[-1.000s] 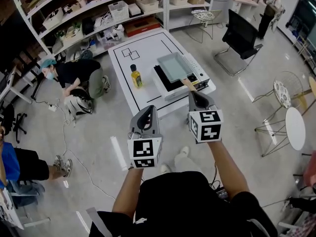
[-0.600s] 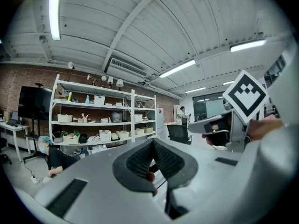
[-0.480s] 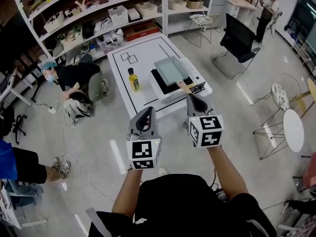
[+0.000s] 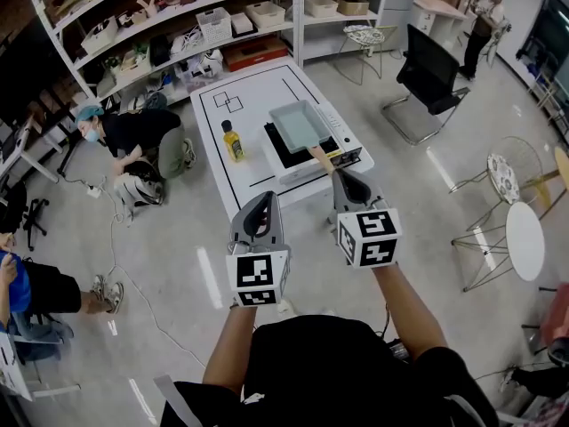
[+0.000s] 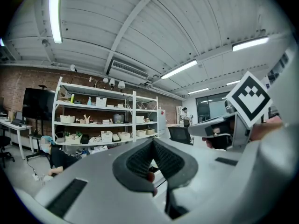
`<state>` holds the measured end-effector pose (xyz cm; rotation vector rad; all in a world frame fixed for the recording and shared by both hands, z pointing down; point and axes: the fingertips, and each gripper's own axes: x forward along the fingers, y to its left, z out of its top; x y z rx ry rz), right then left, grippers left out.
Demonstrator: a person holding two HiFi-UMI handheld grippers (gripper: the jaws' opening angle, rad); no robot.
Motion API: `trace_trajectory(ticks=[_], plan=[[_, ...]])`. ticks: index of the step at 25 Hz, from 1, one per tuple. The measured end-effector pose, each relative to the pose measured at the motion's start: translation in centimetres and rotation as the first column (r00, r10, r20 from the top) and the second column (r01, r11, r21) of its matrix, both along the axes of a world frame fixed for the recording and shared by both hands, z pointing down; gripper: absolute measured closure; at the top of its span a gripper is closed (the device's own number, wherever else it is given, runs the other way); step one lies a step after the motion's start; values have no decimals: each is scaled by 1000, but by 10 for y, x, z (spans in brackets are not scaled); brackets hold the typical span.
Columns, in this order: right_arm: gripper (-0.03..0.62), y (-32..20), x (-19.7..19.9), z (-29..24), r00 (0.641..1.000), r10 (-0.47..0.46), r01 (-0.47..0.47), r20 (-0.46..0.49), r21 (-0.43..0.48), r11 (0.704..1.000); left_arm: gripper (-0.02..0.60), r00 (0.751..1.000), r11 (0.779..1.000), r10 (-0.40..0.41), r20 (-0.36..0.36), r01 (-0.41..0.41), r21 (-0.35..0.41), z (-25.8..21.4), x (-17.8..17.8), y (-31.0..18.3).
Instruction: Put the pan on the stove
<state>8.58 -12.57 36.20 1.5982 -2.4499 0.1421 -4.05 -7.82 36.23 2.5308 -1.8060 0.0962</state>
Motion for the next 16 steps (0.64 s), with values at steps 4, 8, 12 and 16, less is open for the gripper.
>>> trace_trajectory(ticks=[4, 8, 12, 16], plan=[[592, 4, 7, 4, 1000, -11, 11, -11, -8, 1000, 572, 1000, 1000, -7, -8, 7, -4, 1, 8, 4], [592, 7, 10, 11, 1000, -24, 24, -10, -21, 999, 572, 999, 1000, -5, -40, 4, -18, 2, 15, 6], [592, 9, 15, 12, 1000, -30, 30, -9, -24, 999, 572, 997, 1000, 0, -77, -1, -15, -4, 20, 9], [592, 10, 20, 16, 1000, -30, 30, -8, -26, 999, 572, 999, 1000, -9, -49, 8, -10, -3, 24, 10]])
